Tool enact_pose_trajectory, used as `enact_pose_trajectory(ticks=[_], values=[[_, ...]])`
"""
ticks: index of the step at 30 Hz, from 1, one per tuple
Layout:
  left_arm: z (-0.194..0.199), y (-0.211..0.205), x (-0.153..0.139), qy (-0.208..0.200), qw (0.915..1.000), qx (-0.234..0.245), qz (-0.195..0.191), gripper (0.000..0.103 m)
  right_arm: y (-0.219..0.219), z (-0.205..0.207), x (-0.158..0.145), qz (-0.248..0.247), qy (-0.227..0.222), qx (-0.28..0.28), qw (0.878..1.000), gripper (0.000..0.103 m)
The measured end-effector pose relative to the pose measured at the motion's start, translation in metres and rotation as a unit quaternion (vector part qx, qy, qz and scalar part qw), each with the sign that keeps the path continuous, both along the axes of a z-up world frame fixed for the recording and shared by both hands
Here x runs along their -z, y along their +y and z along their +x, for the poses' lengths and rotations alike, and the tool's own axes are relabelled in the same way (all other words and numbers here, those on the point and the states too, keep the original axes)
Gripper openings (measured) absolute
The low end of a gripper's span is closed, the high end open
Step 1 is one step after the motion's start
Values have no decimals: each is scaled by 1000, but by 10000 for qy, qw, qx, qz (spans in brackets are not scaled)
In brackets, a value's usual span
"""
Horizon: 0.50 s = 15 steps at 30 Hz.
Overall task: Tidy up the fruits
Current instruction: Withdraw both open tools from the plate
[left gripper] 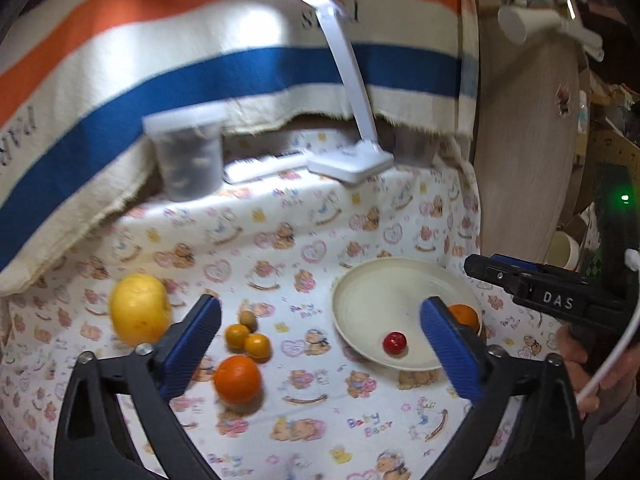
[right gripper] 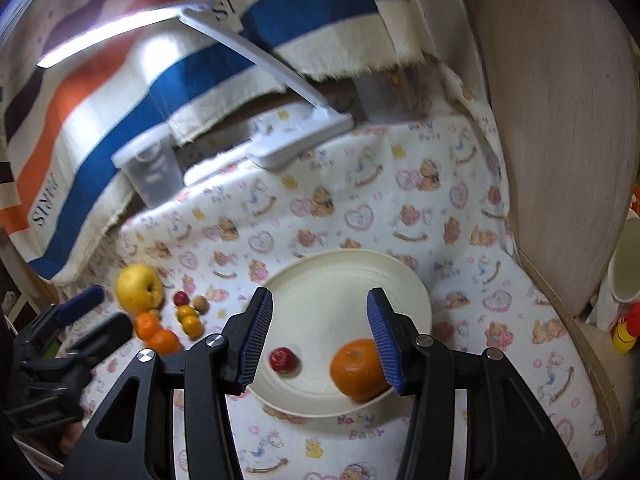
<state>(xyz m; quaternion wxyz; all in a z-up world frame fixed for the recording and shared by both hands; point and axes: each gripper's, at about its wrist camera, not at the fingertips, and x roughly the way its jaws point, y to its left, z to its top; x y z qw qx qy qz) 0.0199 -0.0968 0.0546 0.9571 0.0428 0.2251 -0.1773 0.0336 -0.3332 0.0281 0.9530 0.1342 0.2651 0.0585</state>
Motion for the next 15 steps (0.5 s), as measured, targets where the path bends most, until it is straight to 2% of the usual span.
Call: enact_pose_trajectory(ticks=[3,6,9,12,15], values=[[-25,21,-5,-677,9975,-198,44,102,4,-6,-5,10,-194,-59,9998,57],[-37,37,-4,-1205,9914,-476,190,102,14,-12,-8,-109,-412,-153,9990,59],[-33,57,0,-1290,9883,-814,-28,102,23,-15,-7,-343,-562,-139,9977,65],[-28,74,9,-1452,9829,-1110,-207,102,27,-14,-3,-286,-522,-230,9980,65],[-22,90,15,-1201,9855,-1098,-477,102,31,-11,0,-179,-440,-364,9982,65]])
